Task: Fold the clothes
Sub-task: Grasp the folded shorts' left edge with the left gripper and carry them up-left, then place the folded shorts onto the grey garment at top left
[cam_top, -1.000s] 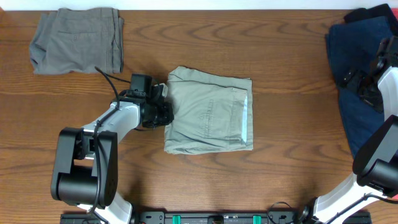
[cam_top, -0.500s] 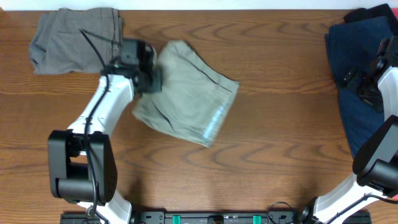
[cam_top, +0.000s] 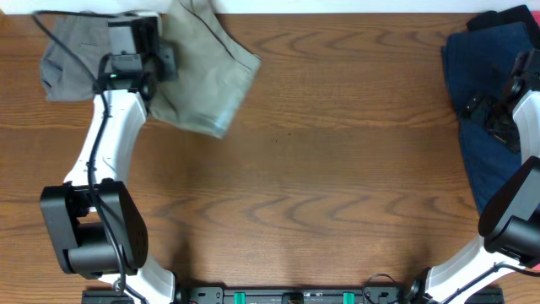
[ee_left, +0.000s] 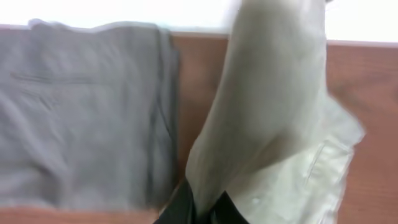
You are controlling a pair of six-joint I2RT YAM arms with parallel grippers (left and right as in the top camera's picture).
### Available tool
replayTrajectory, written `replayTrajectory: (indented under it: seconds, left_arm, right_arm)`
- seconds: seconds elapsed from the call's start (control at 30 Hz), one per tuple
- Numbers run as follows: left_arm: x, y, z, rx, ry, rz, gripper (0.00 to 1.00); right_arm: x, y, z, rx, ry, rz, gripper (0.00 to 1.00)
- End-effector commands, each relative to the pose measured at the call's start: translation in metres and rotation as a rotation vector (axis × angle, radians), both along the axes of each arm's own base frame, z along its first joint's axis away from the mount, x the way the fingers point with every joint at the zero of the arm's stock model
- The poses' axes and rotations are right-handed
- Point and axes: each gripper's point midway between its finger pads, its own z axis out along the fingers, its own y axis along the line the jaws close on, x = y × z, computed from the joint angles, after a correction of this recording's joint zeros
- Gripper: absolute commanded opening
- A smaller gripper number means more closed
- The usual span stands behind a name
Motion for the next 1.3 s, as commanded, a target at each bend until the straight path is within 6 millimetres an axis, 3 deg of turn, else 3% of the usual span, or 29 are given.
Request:
replayTrajectory:
  seconds: [0.0,0.17,0.37,0.7,0.97,1.13,1.27]
  left_arm:
    - [0.017,0.025,0.03,0.028,-0.116,0.048,0.06]
    - [0.03,0.056,0.056,0.044,-0.245,0.101,0.06]
    - [0.037,0.079,0.064,0.057,-0.307,0.14,0.06]
    - [0.039,0.099,0.075,0.097,-0.36,0.209,0.06]
    - [0.041,0.102,0.085,0.108,-0.398,0.224,0.06]
    - [0.032,0.125,0.089,0.152,-0.402,0.37,0.06]
    - [0.031,0.127,0.089,0.154,-0.402,0.376,0.06]
  right_arm:
    - [0.0,-0.006,0.004,-0.009,-0.011,-0.021,0.99]
    - [0.0,-0.006,0.004,-0.009,-0.011,-0.021,0.99]
    - [0.0,-0.006,0.004,-0.009,-0.011,-0.021,0.99]
    - [0.0,-0.005,0.004,-0.009,-0.011,-0.02,0.99]
    - [0.0,-0.006,0.004,-0.009,-0.011,-0.021,0.99]
    - [0.0,-0.006,0.004,-0.009,-0.011,-0.021,0.99]
    - [0.0,-0.005,0.004,-0.009,-0.011,-0.02,0.99]
